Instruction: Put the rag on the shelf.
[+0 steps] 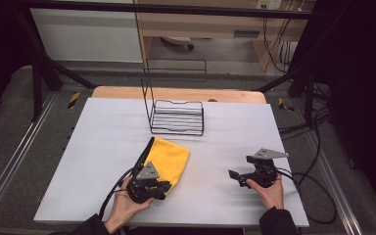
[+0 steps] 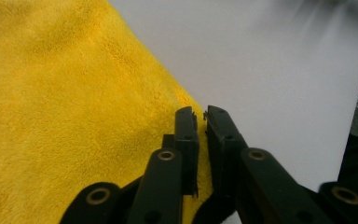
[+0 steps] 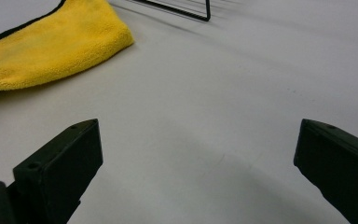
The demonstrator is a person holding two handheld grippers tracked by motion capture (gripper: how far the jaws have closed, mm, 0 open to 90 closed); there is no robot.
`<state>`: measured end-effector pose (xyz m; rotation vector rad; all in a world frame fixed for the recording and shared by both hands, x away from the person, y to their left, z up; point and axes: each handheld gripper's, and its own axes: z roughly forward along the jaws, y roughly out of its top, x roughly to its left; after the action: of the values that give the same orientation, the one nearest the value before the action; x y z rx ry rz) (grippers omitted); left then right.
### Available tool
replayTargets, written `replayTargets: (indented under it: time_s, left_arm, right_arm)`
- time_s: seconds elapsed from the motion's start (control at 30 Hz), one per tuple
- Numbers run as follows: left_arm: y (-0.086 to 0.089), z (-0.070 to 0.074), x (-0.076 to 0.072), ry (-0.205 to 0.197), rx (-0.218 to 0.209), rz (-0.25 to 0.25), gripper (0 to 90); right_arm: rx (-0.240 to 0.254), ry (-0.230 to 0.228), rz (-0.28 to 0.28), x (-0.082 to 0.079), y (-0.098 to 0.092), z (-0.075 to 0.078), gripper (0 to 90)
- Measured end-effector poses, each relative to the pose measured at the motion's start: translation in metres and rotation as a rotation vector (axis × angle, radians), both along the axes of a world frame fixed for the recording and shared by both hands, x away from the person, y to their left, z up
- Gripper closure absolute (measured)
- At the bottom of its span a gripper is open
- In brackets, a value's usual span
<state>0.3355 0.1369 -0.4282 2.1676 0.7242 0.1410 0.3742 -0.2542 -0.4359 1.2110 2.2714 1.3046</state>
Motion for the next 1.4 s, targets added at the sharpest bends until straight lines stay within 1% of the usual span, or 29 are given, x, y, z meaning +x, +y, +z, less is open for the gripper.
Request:
replayTargets:
  time_s: [0.03, 0.07, 0.1, 0.13, 0.2, 0.23, 0.27, 0.33, 0.4, 0.47, 0.5, 0.53, 0.6, 0.67, 0.73, 0.8, 0.83, 0.9, 0.97, 1.0, 1.03, 1.1, 1.17, 1.23, 1.27, 1.3, 1.33, 1.37, 1.4]
  left_arm:
    - [0.003, 0.002, 0.001, -0.002, -0.009, 0.01, 74.6]
    - [0.007, 0.005, 0.002, -0.012, -0.014, 0.026, 65.4]
    - [0.013, 0.009, 0.004, -0.022, -0.021, 0.039, 59.5]
    - [0.019, 0.013, 0.007, -0.032, -0.022, 0.06, 55.8]
    - [0.035, 0.019, 0.013, -0.045, -0.013, 0.118, 51.6]
    - [0.043, 0.02, 0.016, -0.056, 0.002, 0.154, 51.7]
    - [0.051, 0.02, 0.019, -0.056, 0.021, 0.182, 51.7]
    - [0.064, 0.017, 0.025, -0.032, 0.041, 0.229, 53.9]
    - [0.073, 0.01, 0.029, 0.009, 0.052, 0.256, 57.7]
    - [0.076, 0.003, 0.033, 0.031, 0.102, 0.273, 59.6]
    - [0.076, 0.003, 0.033, 0.031, 0.102, 0.273, 60.7]
    - [0.075, -0.003, 0.035, 0.054, 0.11, 0.284, 62.4]
    - [0.074, -0.002, 0.035, 0.052, 0.118, 0.284, 65.3]
    - [0.072, -0.002, 0.034, 0.066, 0.112, 0.274, 74.5]
    - [0.07, -0.002, 0.032, 0.056, 0.135, 0.273, 80.9]
    - [0.07, -0.002, 0.032, 0.065, 0.136, 0.269, 85.3]
    - [0.07, -0.002, 0.032, 0.06, 0.134, 0.268, 87.4]
    - [0.072, 0.002, 0.032, 0.052, 0.124, 0.264, 88.6]
    - [0.074, 0.008, 0.033, 0.023, 0.116, 0.275, 89.0]
    - [0.076, 0.011, 0.034, 0.009, 0.117, 0.283, 89.1]
    - [0.077, 0.012, 0.036, 0.005, 0.123, 0.292, 89.1]
    - [0.079, 0.008, 0.041, 0.022, 0.14, 0.307, 89.1]
    - [0.079, -0.001, 0.045, 0.043, 0.15, 0.312, 88.8]
    - [0.08, -0.004, 0.045, 0.028, 0.139, 0.318, 86.0]
    - [0.079, -0.003, 0.045, 0.011, 0.147, 0.325, 80.7]
    - [0.079, -0.004, 0.046, -0.003, 0.165, 0.343, 70.4]
    - [0.079, -0.005, 0.047, -0.006, 0.174, 0.351, 60.2]
    - [0.08, -0.008, 0.048, 0.006, 0.165, 0.35, 55.2]
    - [0.081, -0.01, 0.049, 0.022, 0.149, 0.351, 53.4]
  right_arm:
    - [0.003, 0.001, 0.0, 0.0, 0.0, 0.0, 1.6]
    - [0.001, 0.001, 0.0, 0.0, 0.0, 0.0, 1.6]
    - [0.002, 0.0, -0.001, 0.0, 0.0, 0.0, 1.6]
    - [0.002, -0.001, -0.001, 0.0, 0.0, 0.0, 1.6]
    - [0.002, -0.001, -0.001, -0.001, 0.0, 0.0, 1.6]
    - [0.002, -0.001, 0.0, -0.001, 0.0, 0.0, 1.6]
    - [0.003, 0.0, 0.001, -0.001, 0.0, 0.0, 1.7]
    - [0.0, -0.001, 0.0, 0.0, 0.0, 0.0, 1.7]
    - [-0.003, 0.003, 0.0, 0.0, 0.001, -0.001, 1.7]
    - [-0.003, 0.005, 0.003, 0.0, 0.001, -0.001, 1.7]
    - [-0.004, 0.006, 0.003, 0.0, 0.002, -0.001, 1.7]
    - [-0.006, 0.006, 0.004, 0.0, 0.002, -0.002, 1.7]
    - [-0.002, 0.007, 0.002, 0.0, 0.002, -0.001, 1.7]
    - [-0.005, 0.003, 0.002, 0.0, 0.001, -0.001, 1.7]
    - [-0.004, 0.004, 0.003, 0.0, 0.001, -0.001, 1.7]
    - [-0.008, 0.006, 0.004, 0.0, 0.001, -0.001, 1.7]
    - [-0.007, 0.007, 0.004, 0.0, 0.002, -0.001, 1.7]
    - [-0.006, 0.005, 0.004, 0.0, 0.002, -0.002, 1.7]
    - [-0.006, 0.005, 0.004, 0.0, 0.002, -0.001, 1.7]
    - [-0.007, 0.005, 0.004, 0.0, 0.002, -0.002, 1.7]
    - [-0.005, 0.006, 0.002, 0.0, 0.002, -0.002, 1.7]
    - [-0.008, 0.004, 0.006, 0.0, 0.002, -0.002, 1.7]
    - [-0.009, 0.008, 0.005, 0.0, 0.002, -0.002, 1.7]
    - [-0.008, 0.01, 0.004, 0.0, 0.002, -0.002, 1.8]
    - [-0.007, 0.007, 0.004, 0.0, 0.002, -0.002, 1.7]
    - [-0.004, 0.01, 0.0, 0.0, 0.002, -0.002, 1.7]
    - [-0.001, 0.01, -0.002, 0.0, 0.002, -0.002, 1.7]
    - [0.002, 0.011, -0.003, 0.0, 0.003, -0.002, 1.7]
    - [0.007, 0.013, -0.004, 0.0, 0.003, -0.002, 1.8]
